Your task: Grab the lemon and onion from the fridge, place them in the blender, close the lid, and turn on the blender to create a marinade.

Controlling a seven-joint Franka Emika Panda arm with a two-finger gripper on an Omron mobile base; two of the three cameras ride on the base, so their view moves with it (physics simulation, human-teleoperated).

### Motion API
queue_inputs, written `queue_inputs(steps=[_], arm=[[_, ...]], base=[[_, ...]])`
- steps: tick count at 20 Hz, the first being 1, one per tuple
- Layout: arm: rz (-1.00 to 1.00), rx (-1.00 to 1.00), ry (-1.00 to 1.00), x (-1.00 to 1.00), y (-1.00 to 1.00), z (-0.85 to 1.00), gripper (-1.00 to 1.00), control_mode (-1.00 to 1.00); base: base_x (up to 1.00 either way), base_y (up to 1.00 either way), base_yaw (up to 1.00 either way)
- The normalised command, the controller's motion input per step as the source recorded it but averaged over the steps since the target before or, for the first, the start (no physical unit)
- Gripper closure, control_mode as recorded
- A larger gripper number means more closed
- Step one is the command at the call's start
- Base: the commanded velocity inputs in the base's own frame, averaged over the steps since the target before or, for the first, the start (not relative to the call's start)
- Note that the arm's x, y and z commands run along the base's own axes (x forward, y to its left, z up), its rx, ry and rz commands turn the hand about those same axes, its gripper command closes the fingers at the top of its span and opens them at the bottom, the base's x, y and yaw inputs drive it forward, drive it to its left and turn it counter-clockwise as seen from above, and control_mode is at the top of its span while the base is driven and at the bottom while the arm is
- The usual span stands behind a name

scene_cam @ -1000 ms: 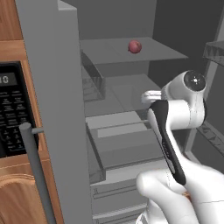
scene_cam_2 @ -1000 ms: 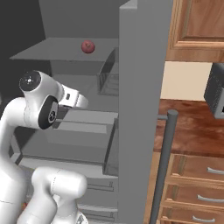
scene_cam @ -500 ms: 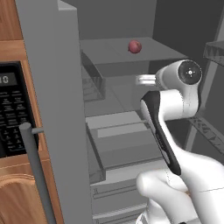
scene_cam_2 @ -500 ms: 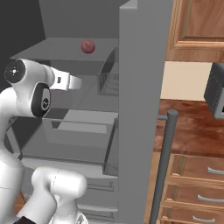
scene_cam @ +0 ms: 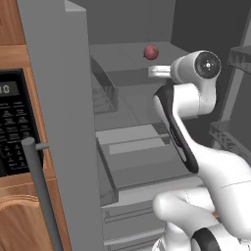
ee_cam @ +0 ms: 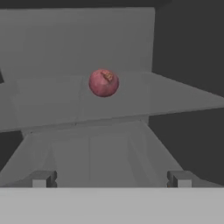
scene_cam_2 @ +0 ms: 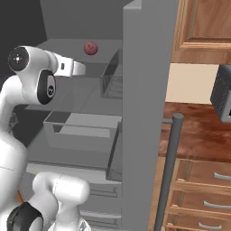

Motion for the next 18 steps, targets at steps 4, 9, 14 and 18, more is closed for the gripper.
queue_inputs(steps=[4,9,14,18], arm=[[0.00,0.00,0.00,0.46,0.00,0.04,-1.00,-1.00],[0.00,0.00,0.00,0.51,0.00,0.22,-1.00,-1.00],[0.00,0.00,0.00,0.53,0.00,0.27,-1.00,-1.00],[0.00,0.02,0.00,0.47,-0.01,0.02,-1.00,-1.00]], base=[[0.00,0.00,0.00],[0.00,0.00,0.00],[0.00,0.00,0.00],[0.00,0.00,0.00]])
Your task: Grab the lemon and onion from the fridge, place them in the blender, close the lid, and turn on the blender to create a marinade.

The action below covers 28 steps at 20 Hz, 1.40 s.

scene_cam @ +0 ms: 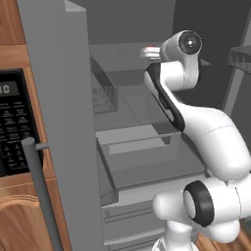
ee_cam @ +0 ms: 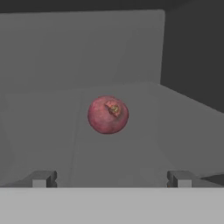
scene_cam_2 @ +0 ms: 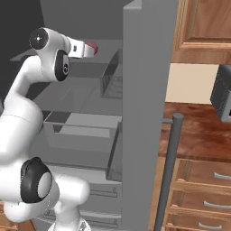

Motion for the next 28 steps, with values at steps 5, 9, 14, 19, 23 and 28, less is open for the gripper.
queue_inputs(steps=[5,9,14,19,23,28], arm=[[0.00,0.03,0.03,0.48,-0.06,-0.01,-1.00,-1.00],[0.00,0.02,0.08,0.49,-0.07,-0.16,-1.00,-1.00],[0.00,0.03,0.10,0.52,-0.02,-0.17,-1.00,-1.00],[0.00,0.03,0.05,0.54,0.00,-0.08,-1.00,-1.00],[0.00,0.04,0.00,0.54,0.00,-0.02,-1.00,-1.00],[0.00,0.01,0.00,0.47,0.00,-0.01,-1.00,-1.00]], base=[[0.00,0.00,0.00],[0.00,0.00,0.00],[0.00,0.00,0.00],[0.00,0.00,0.00],[0.00,0.00,0.00],[0.00,0.00,0.00]])
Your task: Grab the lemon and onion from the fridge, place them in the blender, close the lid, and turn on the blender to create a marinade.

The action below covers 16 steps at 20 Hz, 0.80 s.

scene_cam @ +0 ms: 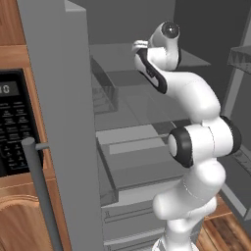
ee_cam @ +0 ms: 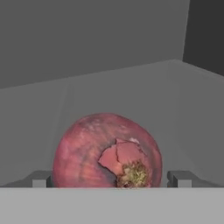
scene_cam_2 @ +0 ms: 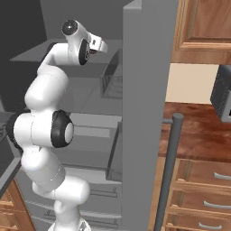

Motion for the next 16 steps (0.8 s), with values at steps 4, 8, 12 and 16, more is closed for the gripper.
queue_inputs(steps=[4,8,12,16], arm=[[0.00,0.00,0.00,0.39,0.00,-0.10,-1.00,-1.00],[0.00,0.00,0.00,0.37,0.00,-0.16,1.00,-1.00],[0.00,0.01,-0.02,0.34,0.00,-0.19,1.00,-1.00],[0.00,0.01,-0.01,0.17,0.00,-0.06,1.00,-1.00]], base=[[0.00,0.00,0.00],[0.00,0.00,0.00],[0.00,0.00,0.00],[0.00,0.00,0.00]])
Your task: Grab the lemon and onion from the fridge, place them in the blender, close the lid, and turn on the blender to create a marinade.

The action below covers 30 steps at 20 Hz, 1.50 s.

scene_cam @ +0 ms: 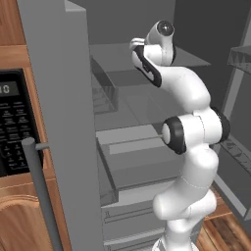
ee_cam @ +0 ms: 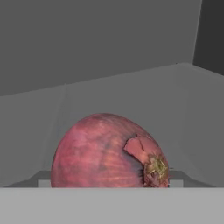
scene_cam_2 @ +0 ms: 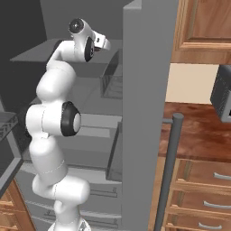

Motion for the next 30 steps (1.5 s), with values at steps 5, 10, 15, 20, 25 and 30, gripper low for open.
queue_inputs(steps=[5,10,15,20,25,30], arm=[[0.00,0.00,0.00,-0.07,0.00,-0.06,1.00,-1.00],[0.02,0.00,0.00,-0.89,0.00,-0.02,1.00,-1.00],[0.06,-0.01,0.00,-1.00,0.00,0.00,1.00,-1.00],[0.06,-0.01,0.00,-1.00,0.00,0.00,1.00,-1.00],[0.07,-0.04,0.00,-1.00,0.00,0.00,1.00,-1.00],[0.06,-0.09,0.07,-1.00,0.00,-0.16,1.00,-1.00]], base=[[0.00,0.00,0.00],[0.00,0.00,0.00],[0.00,0.00,0.00],[0.00,0.00,0.00],[0.00,0.00,0.00],[0.00,0.00,0.00]])
